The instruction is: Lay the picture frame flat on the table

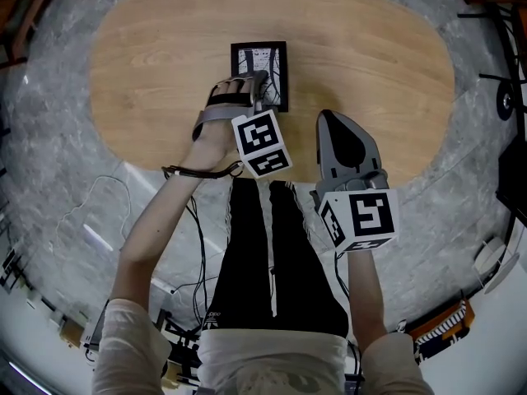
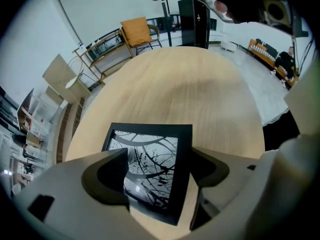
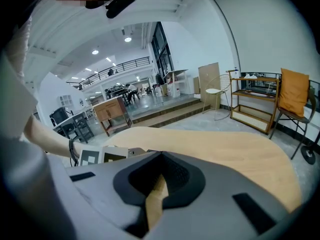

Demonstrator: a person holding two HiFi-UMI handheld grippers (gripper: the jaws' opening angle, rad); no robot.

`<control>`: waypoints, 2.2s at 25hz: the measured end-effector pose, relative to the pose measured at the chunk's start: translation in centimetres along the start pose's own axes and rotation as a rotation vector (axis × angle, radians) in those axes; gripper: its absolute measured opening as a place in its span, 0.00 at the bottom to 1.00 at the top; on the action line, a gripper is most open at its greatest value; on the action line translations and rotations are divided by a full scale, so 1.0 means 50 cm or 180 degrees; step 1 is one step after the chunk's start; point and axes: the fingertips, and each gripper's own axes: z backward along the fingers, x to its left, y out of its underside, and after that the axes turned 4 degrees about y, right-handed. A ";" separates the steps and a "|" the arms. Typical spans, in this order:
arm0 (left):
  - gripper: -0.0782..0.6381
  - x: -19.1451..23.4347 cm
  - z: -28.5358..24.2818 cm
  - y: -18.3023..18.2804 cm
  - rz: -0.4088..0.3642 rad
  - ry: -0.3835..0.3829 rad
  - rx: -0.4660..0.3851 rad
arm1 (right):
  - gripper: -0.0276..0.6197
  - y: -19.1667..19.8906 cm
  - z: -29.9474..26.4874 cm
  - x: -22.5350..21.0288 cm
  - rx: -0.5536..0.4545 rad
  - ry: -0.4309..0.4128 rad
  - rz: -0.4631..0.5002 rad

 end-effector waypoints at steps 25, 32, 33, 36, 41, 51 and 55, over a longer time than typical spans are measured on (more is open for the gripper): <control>0.67 0.055 0.079 -0.031 0.0639 0.0064 -0.0266 | 0.05 -0.056 -0.002 0.009 -0.0085 -0.0032 0.0106; 0.32 0.217 0.366 -0.100 0.1883 -0.0419 -0.1165 | 0.05 -0.307 0.072 0.029 -0.0637 0.0181 0.0188; 0.25 0.239 0.429 -0.113 0.2014 -0.0572 -0.1306 | 0.05 -0.351 0.097 0.034 -0.0730 0.0212 0.0192; 0.13 0.303 0.628 -0.165 0.2244 -0.0993 -0.1825 | 0.05 -0.491 0.178 0.045 -0.1111 0.0312 0.0212; 0.12 0.304 0.970 -0.237 0.2704 -0.1351 -0.2889 | 0.05 -0.666 0.376 0.093 -0.1621 0.0481 0.0311; 0.12 0.126 1.250 -0.236 0.2902 -0.1982 -0.3548 | 0.05 -0.692 0.649 0.184 -0.2135 0.0663 0.0485; 0.12 0.110 1.254 -0.213 0.2929 -0.2069 -0.3607 | 0.05 -0.675 0.643 0.192 -0.2069 0.0639 0.0497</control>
